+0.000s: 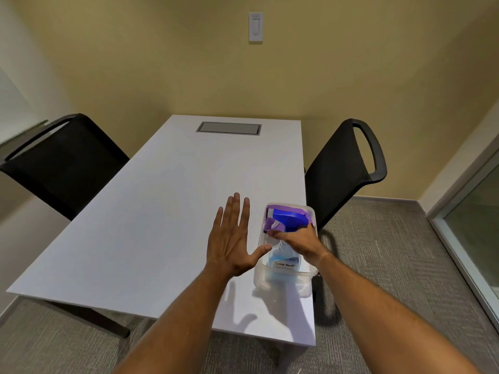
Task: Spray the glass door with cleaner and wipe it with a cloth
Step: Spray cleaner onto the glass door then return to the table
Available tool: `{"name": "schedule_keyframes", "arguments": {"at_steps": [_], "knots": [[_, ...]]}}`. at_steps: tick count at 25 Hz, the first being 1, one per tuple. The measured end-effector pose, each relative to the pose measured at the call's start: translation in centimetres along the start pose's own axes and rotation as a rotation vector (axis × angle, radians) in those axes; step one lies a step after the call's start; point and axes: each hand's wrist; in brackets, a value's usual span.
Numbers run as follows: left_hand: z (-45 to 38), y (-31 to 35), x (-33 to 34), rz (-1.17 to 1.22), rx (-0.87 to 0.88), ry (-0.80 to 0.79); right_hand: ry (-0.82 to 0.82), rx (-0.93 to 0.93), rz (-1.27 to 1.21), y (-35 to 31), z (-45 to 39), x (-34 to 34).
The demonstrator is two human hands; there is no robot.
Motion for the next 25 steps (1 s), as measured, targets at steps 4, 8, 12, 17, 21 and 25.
{"name": "schedule_keyframes", "arguments": {"at_steps": [4, 8, 12, 17, 21, 25], "knots": [[0.2, -0.5, -0.1, -0.010, 0.004, -0.007, -0.020, 0.040, 0.007, -0.6, -0.8, -0.3], [-1.1, -0.3, -0.9, -0.004, 0.025, 0.014, 0.021, 0.017, -0.011, -2.2, -0.9, -1.8], [-4.0, 0.9, -2.7, -0.007, 0.066, 0.053, 0.019, -0.104, 0.006, -6.1, 0.1, -4.3], [-7.7, 2.9, -5.8, -0.027, 0.133, 0.114, 0.007, -0.192, -0.031, -12.1, 2.8, -7.8], [-10.3, 5.7, -8.6, -0.029, 0.192, 0.188, 0.003, -0.226, -0.046, -15.3, 4.9, -10.3], [-12.4, 8.9, -10.9, 0.019, 0.280, 0.258, 0.065, -0.276, -0.065, -17.8, 6.7, -13.2]]}}
Point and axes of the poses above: each hand's wrist, its own z-axis away from the middle knuckle, its own x-axis out of the palm, y = z × x, and after that the axes turned 4 degrees about y, right-handed
